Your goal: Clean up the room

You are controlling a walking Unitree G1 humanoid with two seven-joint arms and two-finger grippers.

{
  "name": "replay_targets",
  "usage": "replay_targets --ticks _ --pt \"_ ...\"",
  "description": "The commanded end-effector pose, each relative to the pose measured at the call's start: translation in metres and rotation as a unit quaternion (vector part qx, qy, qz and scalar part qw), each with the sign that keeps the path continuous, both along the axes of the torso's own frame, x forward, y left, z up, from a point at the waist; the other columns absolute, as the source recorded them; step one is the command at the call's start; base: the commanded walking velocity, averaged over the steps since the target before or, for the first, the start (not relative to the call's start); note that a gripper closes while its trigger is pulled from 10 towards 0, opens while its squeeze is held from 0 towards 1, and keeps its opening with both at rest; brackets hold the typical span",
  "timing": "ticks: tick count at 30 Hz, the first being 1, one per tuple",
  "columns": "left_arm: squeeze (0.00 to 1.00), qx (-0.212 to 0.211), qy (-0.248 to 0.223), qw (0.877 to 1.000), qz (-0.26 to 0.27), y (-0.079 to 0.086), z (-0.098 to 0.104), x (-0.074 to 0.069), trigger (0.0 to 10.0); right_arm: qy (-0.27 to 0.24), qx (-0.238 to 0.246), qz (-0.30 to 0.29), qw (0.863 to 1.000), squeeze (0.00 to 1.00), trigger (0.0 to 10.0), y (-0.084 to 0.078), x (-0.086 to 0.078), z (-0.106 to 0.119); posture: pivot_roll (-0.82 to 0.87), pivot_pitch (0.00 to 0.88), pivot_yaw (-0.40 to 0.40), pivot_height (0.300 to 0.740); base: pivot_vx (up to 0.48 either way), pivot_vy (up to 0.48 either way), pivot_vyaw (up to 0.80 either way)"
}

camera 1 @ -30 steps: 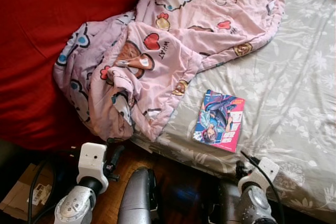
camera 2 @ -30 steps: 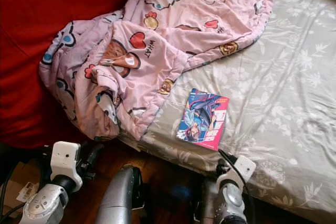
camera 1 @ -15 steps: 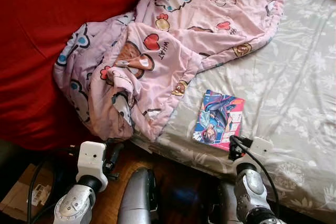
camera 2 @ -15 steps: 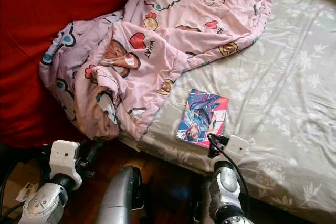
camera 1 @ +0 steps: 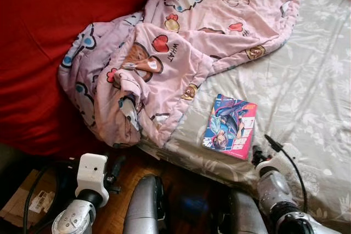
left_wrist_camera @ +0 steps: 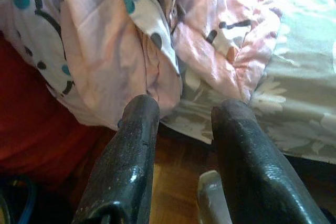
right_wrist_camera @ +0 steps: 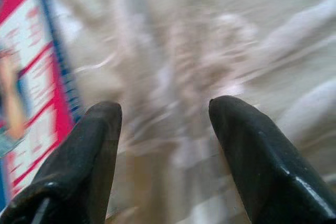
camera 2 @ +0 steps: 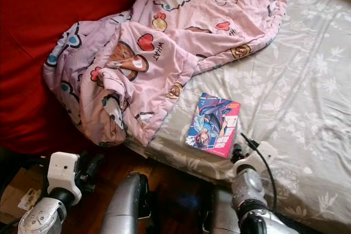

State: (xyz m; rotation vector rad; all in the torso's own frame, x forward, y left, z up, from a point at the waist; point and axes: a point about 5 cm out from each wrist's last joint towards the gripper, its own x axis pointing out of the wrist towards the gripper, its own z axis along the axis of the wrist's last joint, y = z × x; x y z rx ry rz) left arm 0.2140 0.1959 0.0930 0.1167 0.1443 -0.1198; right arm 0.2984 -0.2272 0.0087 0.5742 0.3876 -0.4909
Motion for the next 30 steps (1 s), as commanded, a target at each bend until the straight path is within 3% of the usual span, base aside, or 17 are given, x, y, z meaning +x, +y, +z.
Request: replay_targets --ticks 1,8,12,18,23,28,30 --pt "0.0 0.009 0.022 1.0 0.01 0.007 -0.006 -0.007 10.0 0.029 0.018 -0.033 0.999 0.0 10.0 -0.01 -0.015 -0.013 0.17 0.314 0.084 0.636 0.0 0.0 0.0" --pt "0.0 0.006 0.026 1.0 0.004 0.003 -0.009 -0.007 10.0 0.067 -0.009 -0.045 0.997 0.0 10.0 -0.031 -0.036 -0.024 0.15 0.311 0.084 0.636 0.0 0.0 0.0" --pt "0.0 0.005 0.027 1.0 0.003 0.002 -0.009 -0.007 10.0 0.132 -0.083 0.023 0.988 0.0 10.0 -0.024 -0.045 -0.034 0.15 0.311 0.084 0.636 0.0 0.0 0.0" --pt "0.0 0.005 0.026 1.0 0.004 0.003 -0.008 -0.004 10.0 0.12 -0.122 0.088 0.981 0.0 10.0 -0.004 -0.035 -0.032 0.15 0.31 0.09 0.636 0.0 0.0 0.0" --pt "0.0 0.005 0.027 1.0 0.006 0.004 -0.009 -0.004 10.0 0.142 -0.141 0.086 0.976 0.0 10.0 -0.002 -0.036 -0.033 0.15 0.31 0.089 0.636 0.0 0.0 0.0" --pt "0.0 0.005 0.029 1.0 0.006 0.004 -0.01 -0.007 10.0 0.144 -0.13 0.067 0.979 0.0 10.0 -0.006 -0.038 -0.034 0.15 0.313 0.084 0.636 0.0 0.0 0.0" --pt "0.0 0.004 0.03 1.0 0.005 0.003 -0.011 -0.008 10.0 0.151 -0.135 0.069 0.977 0.0 1.1 -0.006 -0.038 -0.034 0.16 0.314 0.083 0.636 0.0 0.0 0.0"
